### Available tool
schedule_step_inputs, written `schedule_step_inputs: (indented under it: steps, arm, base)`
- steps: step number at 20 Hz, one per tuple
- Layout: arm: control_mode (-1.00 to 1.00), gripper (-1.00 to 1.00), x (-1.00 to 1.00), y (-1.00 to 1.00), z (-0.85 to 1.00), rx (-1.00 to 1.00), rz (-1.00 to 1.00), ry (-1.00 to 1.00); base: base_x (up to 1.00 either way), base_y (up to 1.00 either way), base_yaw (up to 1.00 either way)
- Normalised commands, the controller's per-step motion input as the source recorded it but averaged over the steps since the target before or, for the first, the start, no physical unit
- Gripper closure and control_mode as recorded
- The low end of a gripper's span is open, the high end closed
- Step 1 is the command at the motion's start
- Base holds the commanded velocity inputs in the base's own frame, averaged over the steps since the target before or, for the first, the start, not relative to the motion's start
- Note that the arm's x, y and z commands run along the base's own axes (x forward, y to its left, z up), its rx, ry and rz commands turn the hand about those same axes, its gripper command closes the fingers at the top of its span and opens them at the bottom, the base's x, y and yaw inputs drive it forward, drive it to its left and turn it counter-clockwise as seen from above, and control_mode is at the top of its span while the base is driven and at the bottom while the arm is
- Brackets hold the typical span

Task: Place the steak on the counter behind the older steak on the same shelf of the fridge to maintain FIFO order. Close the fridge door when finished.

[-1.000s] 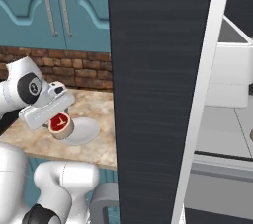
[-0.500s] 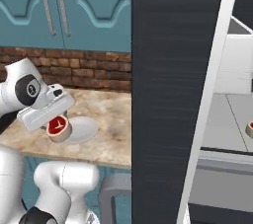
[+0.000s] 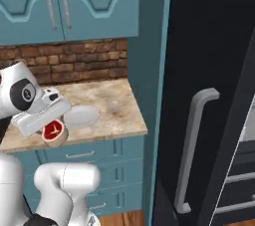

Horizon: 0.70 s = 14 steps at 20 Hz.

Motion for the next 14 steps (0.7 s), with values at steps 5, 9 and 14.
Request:
schedule_step_inputs:
  steps: [5, 9, 14]
  arm:
    - [1.00, 1.00, 0.00, 0.00, 0.00, 0.00, 0.00, 0.00]
    - [1.00, 1.00, 0.00, 0.00, 0.00, 0.00, 0.00, 0.00]
    - [1.00, 1.00, 0.00, 0.00, 0.00, 0.00, 0.00, 0.00]
  base:
    - [-0.70, 0.10, -0.83]
    - [-0.59, -0.04, -0.82]
    - [-0.48, -0.72, -0.64]
